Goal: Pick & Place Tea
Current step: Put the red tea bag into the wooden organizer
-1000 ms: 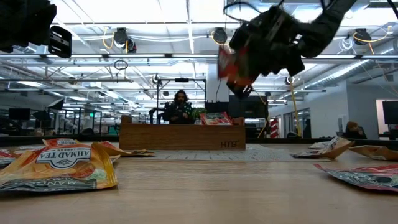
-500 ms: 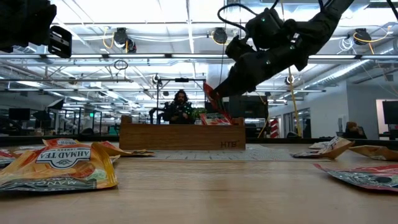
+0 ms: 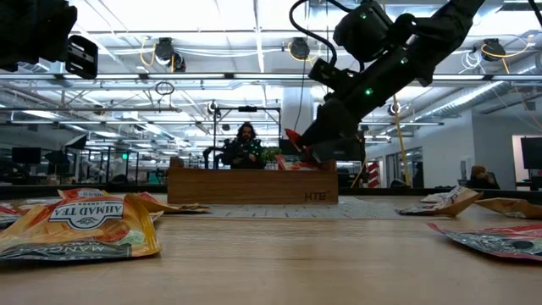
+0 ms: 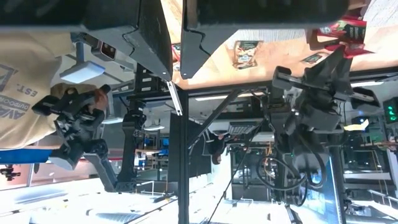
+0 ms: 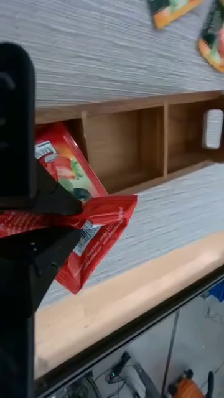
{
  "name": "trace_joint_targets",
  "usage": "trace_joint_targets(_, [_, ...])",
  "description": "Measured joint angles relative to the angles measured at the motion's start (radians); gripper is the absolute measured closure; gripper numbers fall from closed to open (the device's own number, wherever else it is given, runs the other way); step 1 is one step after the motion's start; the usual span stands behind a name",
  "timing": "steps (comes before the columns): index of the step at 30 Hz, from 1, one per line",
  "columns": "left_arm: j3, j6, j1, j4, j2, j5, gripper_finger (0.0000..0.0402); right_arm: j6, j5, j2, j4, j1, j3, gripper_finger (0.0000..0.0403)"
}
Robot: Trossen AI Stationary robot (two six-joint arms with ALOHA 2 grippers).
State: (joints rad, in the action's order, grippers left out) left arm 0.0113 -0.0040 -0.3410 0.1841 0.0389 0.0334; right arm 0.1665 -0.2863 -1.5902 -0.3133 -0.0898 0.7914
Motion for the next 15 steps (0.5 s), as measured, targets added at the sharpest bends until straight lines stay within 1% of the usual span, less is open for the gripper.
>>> trace_joint_targets(5, [0.0,0.0,0.0,0.0,0.0,0.0,0.0366,-0.034,0.002,0.0,-0.008,0.0,0.0,0.0372])
trace_joint_targets(8, [0.0,0.0,0.0,0.0,0.0,0.0,0.0366,-0.054,0.002,0.0,0.0,0.0,0.0,0.0362])
trace_joint_targets(11, [0.0,0.0,0.0,0.0,0.0,0.0,0.0366,-0.074,0.003,0.0,0.012,0.0,0.0,0.0339])
trace_joint_targets(15, [0.0,0.0,0.0,0.0,0.0,0.0,0.0366,-0.084,0.003,0.0,0.011,0.0,0.0,0.0298])
